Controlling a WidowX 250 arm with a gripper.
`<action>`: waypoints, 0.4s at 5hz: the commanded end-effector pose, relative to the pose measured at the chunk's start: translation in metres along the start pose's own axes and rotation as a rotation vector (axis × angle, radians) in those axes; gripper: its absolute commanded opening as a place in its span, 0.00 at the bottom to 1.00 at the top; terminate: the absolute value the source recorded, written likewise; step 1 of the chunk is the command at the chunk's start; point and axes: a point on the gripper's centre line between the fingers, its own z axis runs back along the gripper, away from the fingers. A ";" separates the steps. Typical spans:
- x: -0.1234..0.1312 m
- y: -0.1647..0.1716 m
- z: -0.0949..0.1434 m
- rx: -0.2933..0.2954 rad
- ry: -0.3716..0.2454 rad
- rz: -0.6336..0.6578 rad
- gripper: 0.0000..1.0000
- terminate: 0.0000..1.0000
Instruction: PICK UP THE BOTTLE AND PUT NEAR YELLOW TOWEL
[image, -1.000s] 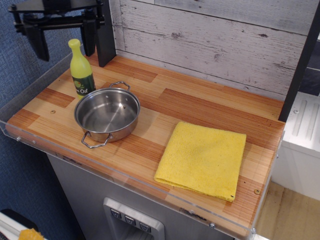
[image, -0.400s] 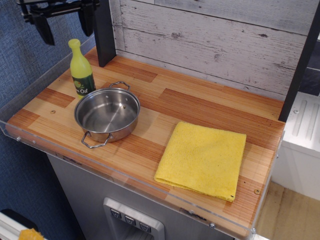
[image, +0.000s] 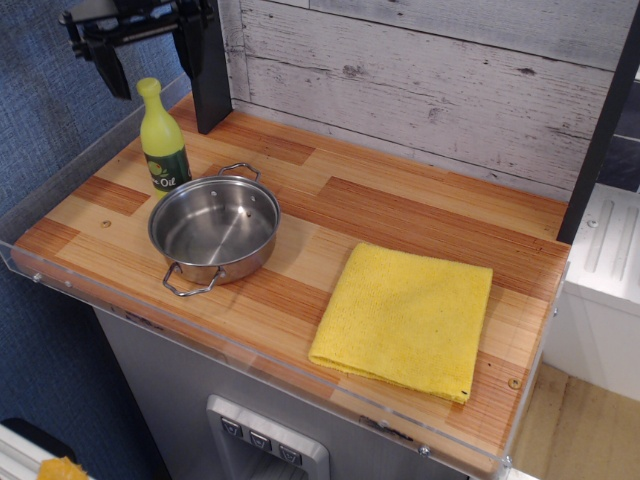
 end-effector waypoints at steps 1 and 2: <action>0.012 0.004 -0.001 0.034 0.009 0.002 1.00 0.00; 0.012 0.004 -0.001 0.036 0.004 0.017 0.00 0.00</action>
